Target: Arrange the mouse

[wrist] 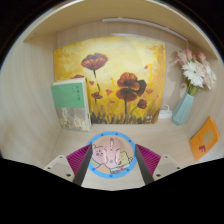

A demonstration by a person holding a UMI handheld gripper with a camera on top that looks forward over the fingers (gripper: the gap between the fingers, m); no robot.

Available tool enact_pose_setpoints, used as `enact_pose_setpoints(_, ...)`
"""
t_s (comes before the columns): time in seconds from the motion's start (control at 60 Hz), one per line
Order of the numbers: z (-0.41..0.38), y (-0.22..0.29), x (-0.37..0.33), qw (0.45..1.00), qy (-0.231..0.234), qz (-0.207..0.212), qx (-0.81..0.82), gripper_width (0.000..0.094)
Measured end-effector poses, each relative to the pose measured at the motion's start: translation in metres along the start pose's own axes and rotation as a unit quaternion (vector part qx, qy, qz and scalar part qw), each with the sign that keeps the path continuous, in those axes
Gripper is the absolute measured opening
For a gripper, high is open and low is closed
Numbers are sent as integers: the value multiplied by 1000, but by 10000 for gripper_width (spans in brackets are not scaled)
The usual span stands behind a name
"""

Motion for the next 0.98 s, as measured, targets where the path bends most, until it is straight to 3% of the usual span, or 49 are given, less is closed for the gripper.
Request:
enact_pose_setpoints(0.417,58,-13,-147,998,15,61,19,853)
enact_pose_setpoints(0.983,105,-74,-200,997,6,65,29,849)
Point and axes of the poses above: the point between the fingertips, and its own axes, seen from behind it with the camera up: z to the right, y up, x forward, the way the camera looks, the point moved 2 cm from there along -x, backward, against the way the camera looks, and after that the axes turned 14 degrees about -y, right-handed, at the moved point
